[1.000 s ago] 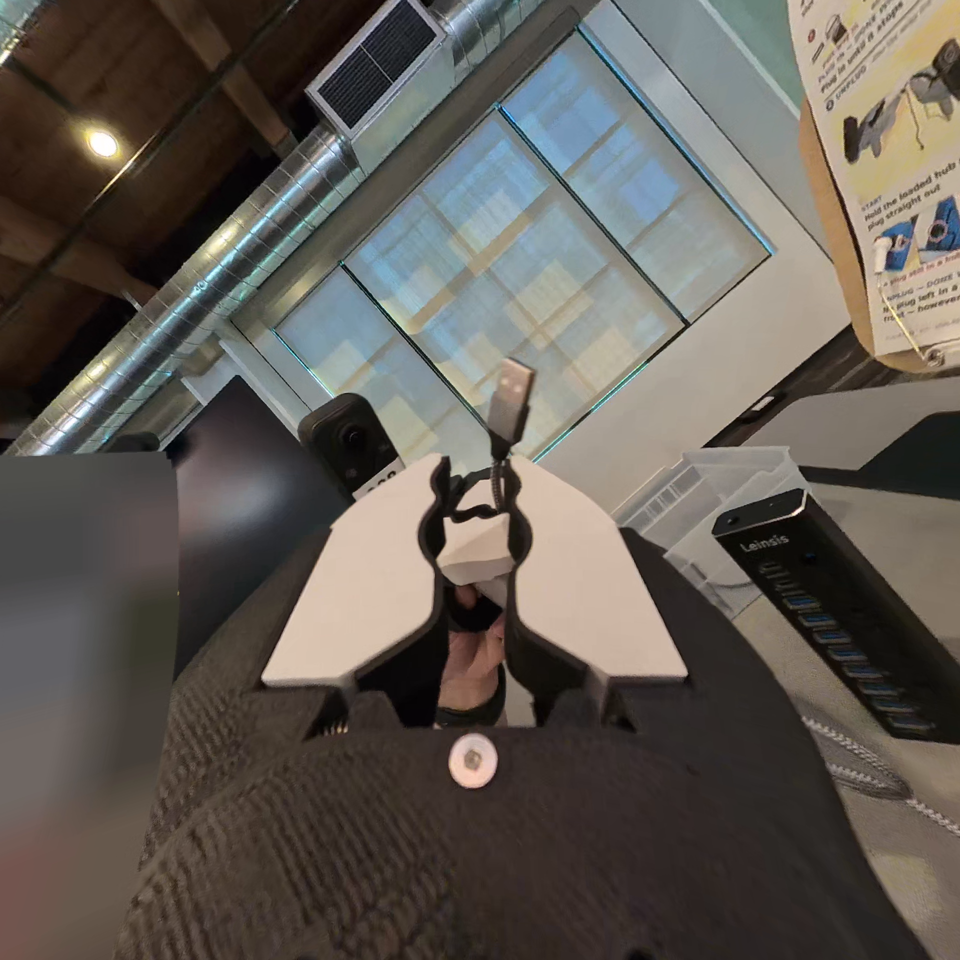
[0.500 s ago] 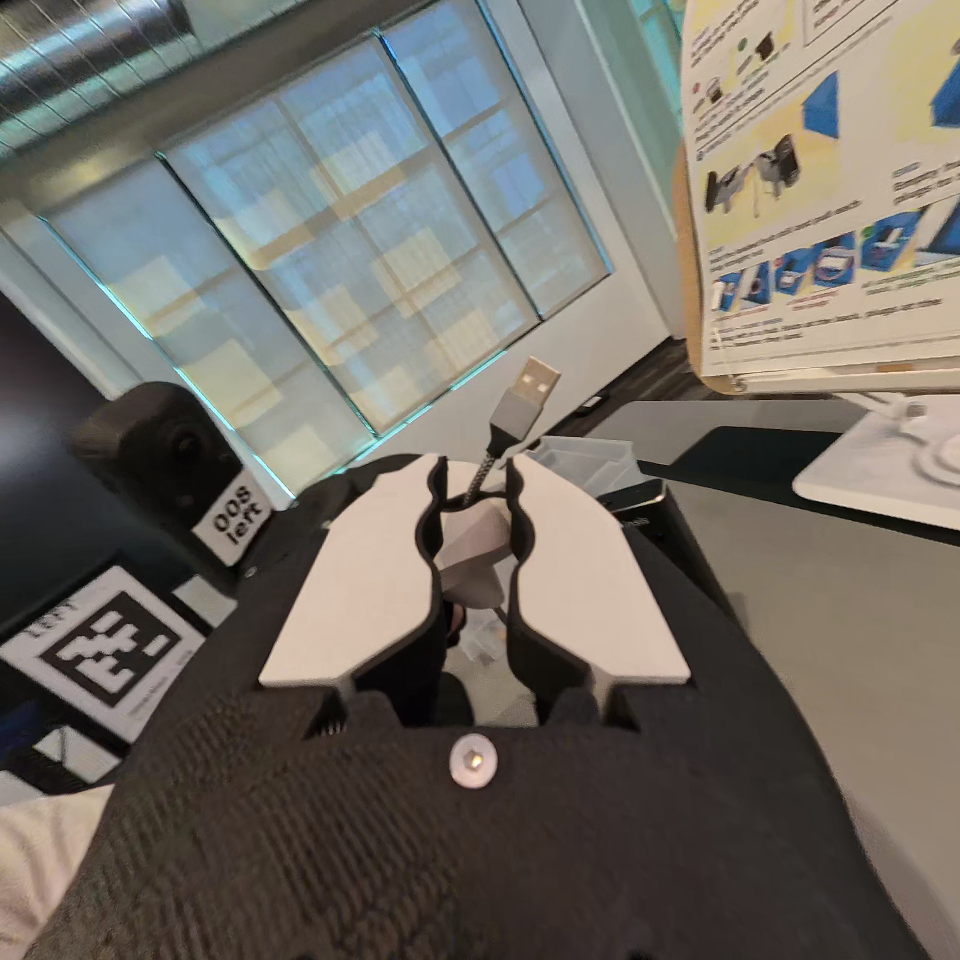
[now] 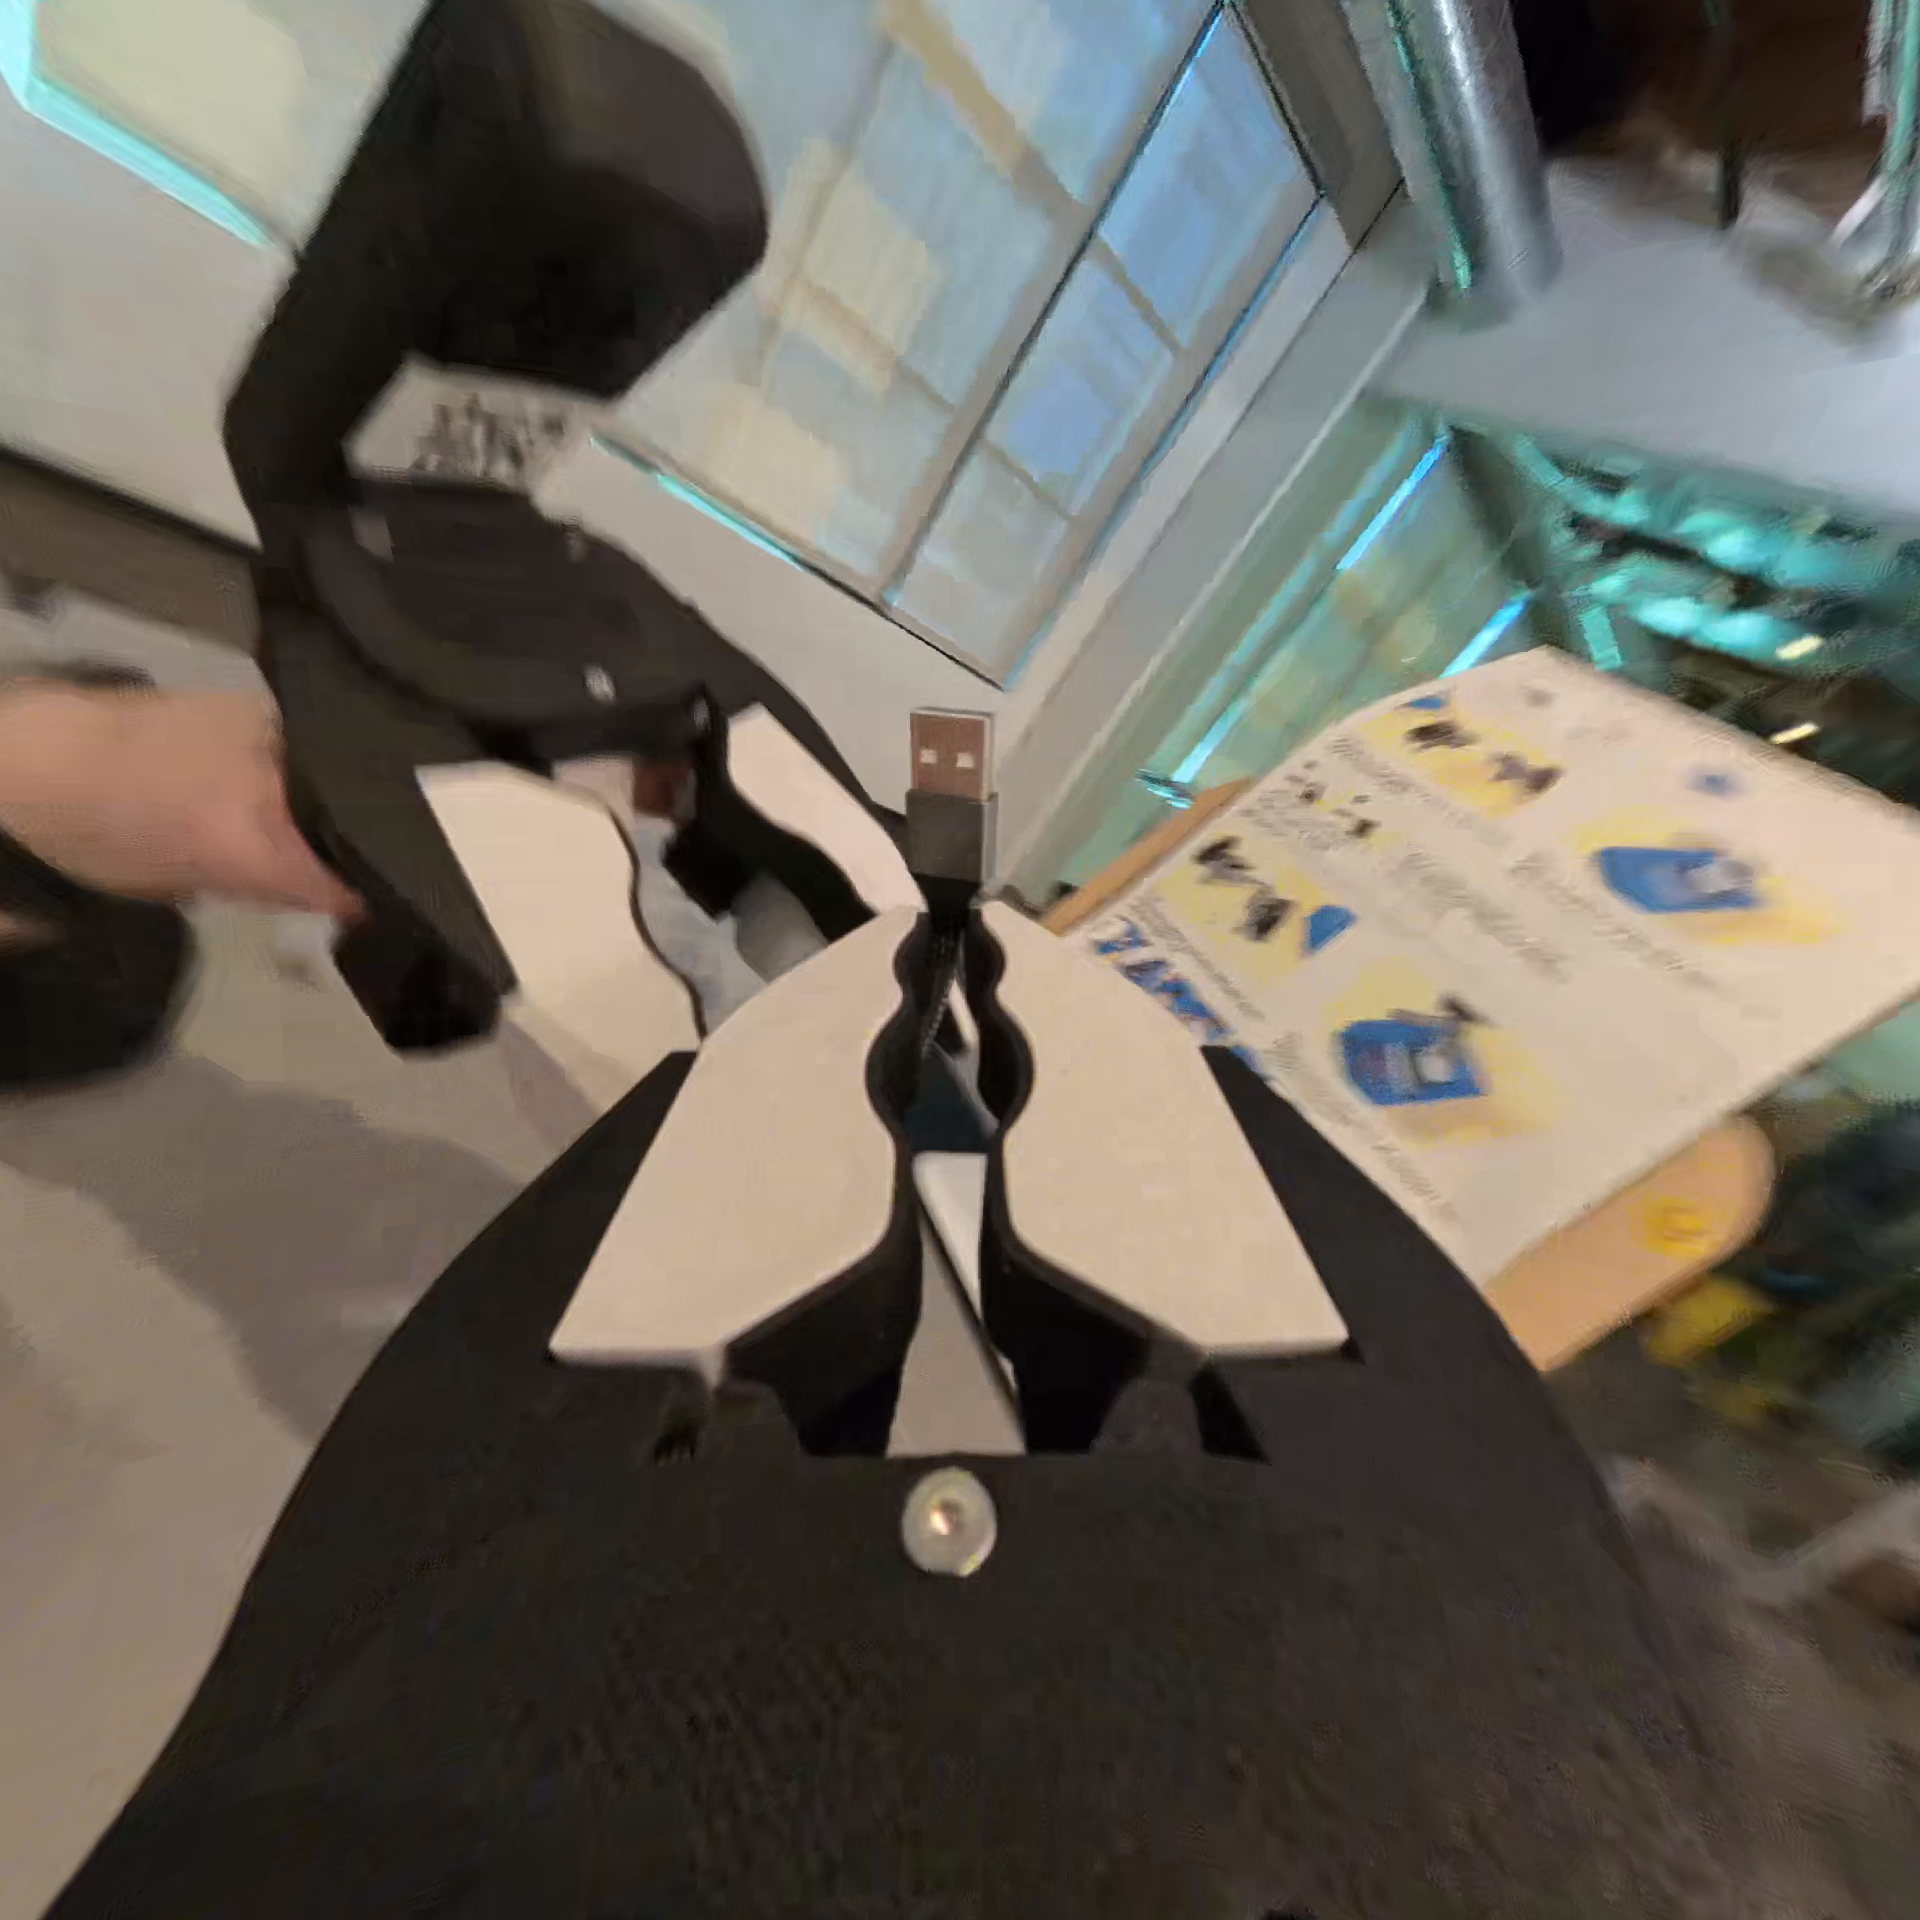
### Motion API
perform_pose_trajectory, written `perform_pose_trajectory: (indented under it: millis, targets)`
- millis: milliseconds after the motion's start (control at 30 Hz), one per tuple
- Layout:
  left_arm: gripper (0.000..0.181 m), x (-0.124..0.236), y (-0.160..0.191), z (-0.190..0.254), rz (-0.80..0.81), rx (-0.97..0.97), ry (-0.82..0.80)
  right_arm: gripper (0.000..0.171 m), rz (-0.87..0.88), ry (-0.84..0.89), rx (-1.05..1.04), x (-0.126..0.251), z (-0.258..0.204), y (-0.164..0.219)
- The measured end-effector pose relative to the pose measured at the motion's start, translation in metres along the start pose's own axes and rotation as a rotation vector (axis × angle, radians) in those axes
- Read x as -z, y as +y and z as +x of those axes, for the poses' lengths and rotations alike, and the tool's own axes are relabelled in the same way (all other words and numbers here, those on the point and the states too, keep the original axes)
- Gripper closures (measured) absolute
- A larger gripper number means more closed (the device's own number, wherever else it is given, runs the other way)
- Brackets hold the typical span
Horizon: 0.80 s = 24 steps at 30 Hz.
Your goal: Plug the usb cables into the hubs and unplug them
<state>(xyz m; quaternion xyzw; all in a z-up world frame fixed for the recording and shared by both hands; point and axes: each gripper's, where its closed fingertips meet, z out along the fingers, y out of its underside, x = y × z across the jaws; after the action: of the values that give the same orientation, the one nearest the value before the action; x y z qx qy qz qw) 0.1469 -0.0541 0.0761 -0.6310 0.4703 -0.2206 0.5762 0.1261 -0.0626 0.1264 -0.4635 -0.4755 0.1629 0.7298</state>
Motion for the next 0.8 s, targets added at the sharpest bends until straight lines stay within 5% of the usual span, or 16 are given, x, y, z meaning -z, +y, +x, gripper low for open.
perform_pose_trajectory:
  millis: [567,800]
  targets:
    - [0.151,0.042,-0.033,0.006,0.080,0.042,0.082,0.165,-0.201,0.016,0.358,-0.003,-0.011,0.022]
    - [0.173,0.035,-0.008,0.002,-0.049,0.166,0.139,0.165,-0.280,0.014,0.476,-0.010,-0.019,0.032]
